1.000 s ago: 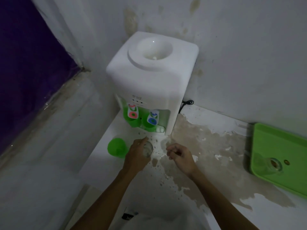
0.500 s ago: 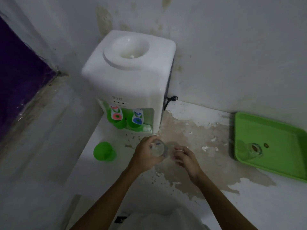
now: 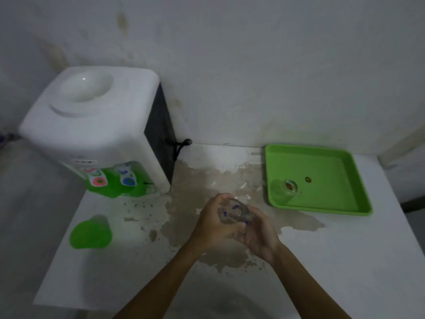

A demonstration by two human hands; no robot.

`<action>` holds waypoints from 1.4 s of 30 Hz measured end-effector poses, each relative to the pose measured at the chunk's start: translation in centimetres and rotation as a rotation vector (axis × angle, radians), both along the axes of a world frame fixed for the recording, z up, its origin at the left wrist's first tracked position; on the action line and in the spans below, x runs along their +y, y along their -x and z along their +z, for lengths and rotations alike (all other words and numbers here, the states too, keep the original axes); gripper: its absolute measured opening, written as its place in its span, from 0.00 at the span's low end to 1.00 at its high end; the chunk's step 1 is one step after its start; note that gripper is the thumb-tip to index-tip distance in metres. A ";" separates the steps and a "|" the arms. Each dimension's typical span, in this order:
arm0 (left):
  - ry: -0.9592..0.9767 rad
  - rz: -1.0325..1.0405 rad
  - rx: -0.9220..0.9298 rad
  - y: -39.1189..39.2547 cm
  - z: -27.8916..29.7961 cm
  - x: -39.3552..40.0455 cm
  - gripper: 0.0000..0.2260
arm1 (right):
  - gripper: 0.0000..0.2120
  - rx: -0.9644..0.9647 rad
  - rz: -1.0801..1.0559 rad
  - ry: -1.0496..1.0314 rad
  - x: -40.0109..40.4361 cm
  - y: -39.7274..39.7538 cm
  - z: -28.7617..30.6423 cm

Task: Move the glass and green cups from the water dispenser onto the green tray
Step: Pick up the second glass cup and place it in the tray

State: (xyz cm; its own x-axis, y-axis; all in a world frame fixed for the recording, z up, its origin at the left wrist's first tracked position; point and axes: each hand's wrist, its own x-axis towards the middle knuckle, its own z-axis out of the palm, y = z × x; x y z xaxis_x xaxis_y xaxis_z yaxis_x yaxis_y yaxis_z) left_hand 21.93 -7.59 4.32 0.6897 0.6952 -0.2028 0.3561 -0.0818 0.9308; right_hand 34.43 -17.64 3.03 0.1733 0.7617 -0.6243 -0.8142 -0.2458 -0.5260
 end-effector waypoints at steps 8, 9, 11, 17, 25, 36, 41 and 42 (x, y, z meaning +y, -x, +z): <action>0.089 -0.137 0.040 -8.8 -0.8 -4.7 0.25 | 0.19 -0.104 -0.123 0.142 -7.3 -8.4 -1.1; 0.102 -0.129 0.039 -10.2 -1.1 -5.3 0.25 | 0.17 -0.149 -0.143 0.167 -8.3 -9.9 -1.3; 0.124 -0.114 0.051 -12.2 -1.8 -6.0 0.24 | 0.12 -0.252 -0.172 0.218 -9.7 -12.2 -1.7; 0.185 -0.065 0.093 -16.8 -3.3 -6.8 0.17 | 0.22 -0.532 -0.239 0.316 -12.1 -18.8 -1.5; 0.136 0.044 0.183 -18.1 -5.7 -4.6 0.13 | 0.28 -1.151 -0.131 0.402 -9.3 -24.9 -4.1; 0.136 0.070 0.236 -18.4 -8.3 -3.2 0.10 | 0.30 -1.627 0.178 0.483 -7.2 -25.5 -8.3; 0.138 0.048 0.229 -17.9 -8.4 -2.5 0.10 | 0.31 -1.661 0.224 0.492 -6.9 -25.4 -8.0; 0.139 0.052 0.229 -17.8 -8.4 -2.5 0.10 | 0.32 -1.657 0.234 0.494 -6.9 -25.5 -7.9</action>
